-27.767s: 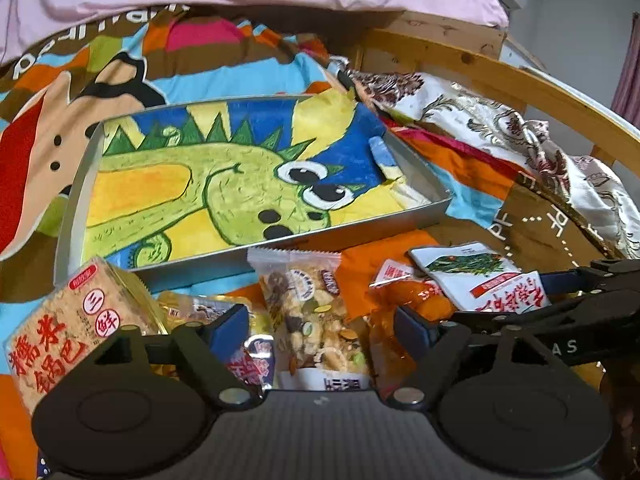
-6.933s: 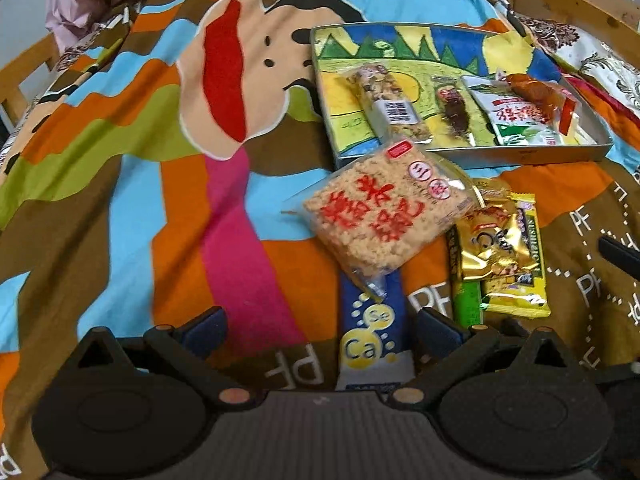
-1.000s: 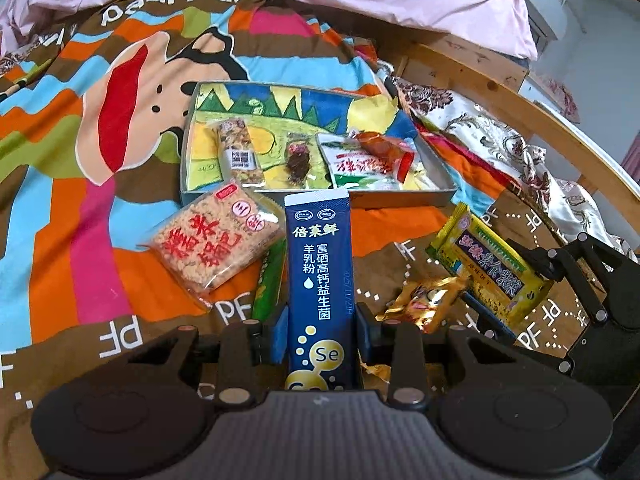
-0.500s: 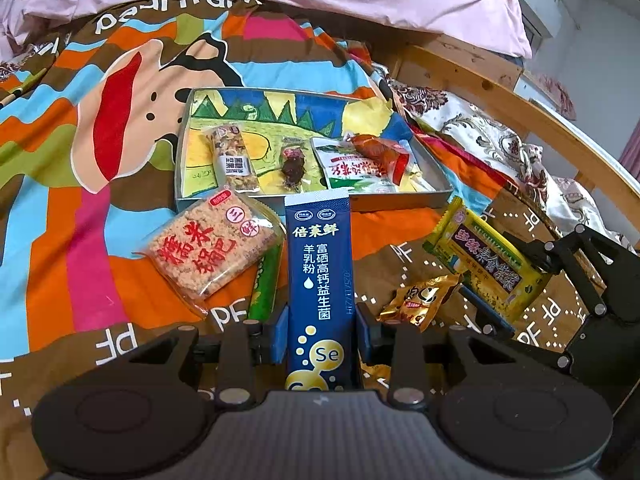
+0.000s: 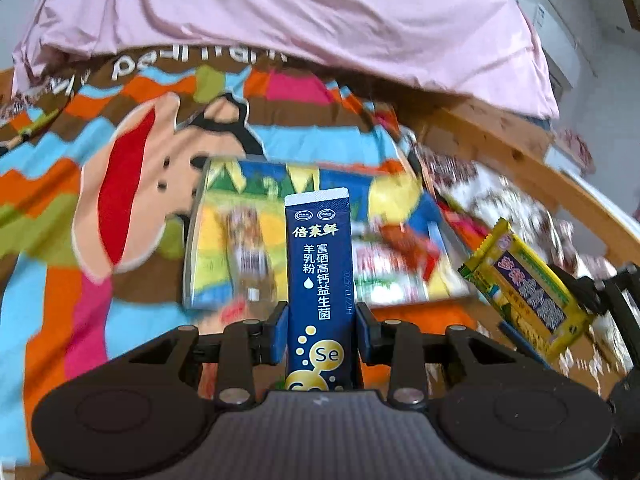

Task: Organize snacks
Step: 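Lower the blue box and yellow bar into the tray and open both grippers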

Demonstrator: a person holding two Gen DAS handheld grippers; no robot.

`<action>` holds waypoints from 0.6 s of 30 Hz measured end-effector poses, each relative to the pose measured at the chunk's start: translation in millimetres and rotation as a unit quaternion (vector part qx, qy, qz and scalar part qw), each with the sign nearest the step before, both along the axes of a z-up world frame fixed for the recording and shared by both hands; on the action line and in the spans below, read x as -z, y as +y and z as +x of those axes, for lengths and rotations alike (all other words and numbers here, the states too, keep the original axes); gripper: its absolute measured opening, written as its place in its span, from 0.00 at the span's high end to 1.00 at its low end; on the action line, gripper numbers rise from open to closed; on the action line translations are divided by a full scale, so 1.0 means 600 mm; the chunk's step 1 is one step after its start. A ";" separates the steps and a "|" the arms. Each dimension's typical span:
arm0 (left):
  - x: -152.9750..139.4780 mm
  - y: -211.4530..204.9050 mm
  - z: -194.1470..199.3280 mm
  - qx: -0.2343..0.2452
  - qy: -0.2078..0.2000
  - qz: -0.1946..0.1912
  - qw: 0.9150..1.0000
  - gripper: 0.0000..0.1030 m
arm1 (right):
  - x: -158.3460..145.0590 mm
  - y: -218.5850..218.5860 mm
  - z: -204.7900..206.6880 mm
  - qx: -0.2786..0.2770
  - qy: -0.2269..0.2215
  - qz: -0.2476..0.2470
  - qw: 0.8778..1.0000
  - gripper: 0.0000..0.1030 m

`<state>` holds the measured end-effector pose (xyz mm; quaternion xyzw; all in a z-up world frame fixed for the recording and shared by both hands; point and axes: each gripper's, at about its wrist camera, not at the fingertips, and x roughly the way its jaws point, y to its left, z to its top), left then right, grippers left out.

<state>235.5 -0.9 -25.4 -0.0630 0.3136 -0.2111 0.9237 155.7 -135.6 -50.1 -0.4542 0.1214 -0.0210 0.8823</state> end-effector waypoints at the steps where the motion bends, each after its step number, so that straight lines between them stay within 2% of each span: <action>1: -0.003 -0.005 0.013 -0.002 -0.007 -0.001 1.000 0.64 | -0.001 0.000 0.013 -0.001 -0.009 0.006 1.000 0.51; 5: -0.009 -0.023 0.068 -0.009 -0.032 -0.008 0.999 0.64 | 0.000 0.002 0.074 -0.002 -0.025 0.036 0.999 0.51; 9: 0.001 -0.037 0.132 -0.029 -0.031 -0.022 0.999 0.64 | 0.006 0.007 0.137 -0.002 -0.020 0.072 0.997 0.51; 12: 0.015 -0.046 0.171 -0.031 -0.029 -0.041 0.998 0.64 | 0.024 0.008 0.179 0.001 -0.008 0.081 0.997 0.51; 16: 0.038 -0.062 0.213 -0.024 -0.033 -0.037 0.998 0.64 | 0.047 0.004 0.221 0.013 0.023 0.104 0.994 0.51; 18: 0.051 -0.063 0.232 -0.017 -0.019 -0.039 0.999 0.64 | 0.055 0.005 0.238 0.019 0.035 0.113 0.993 0.51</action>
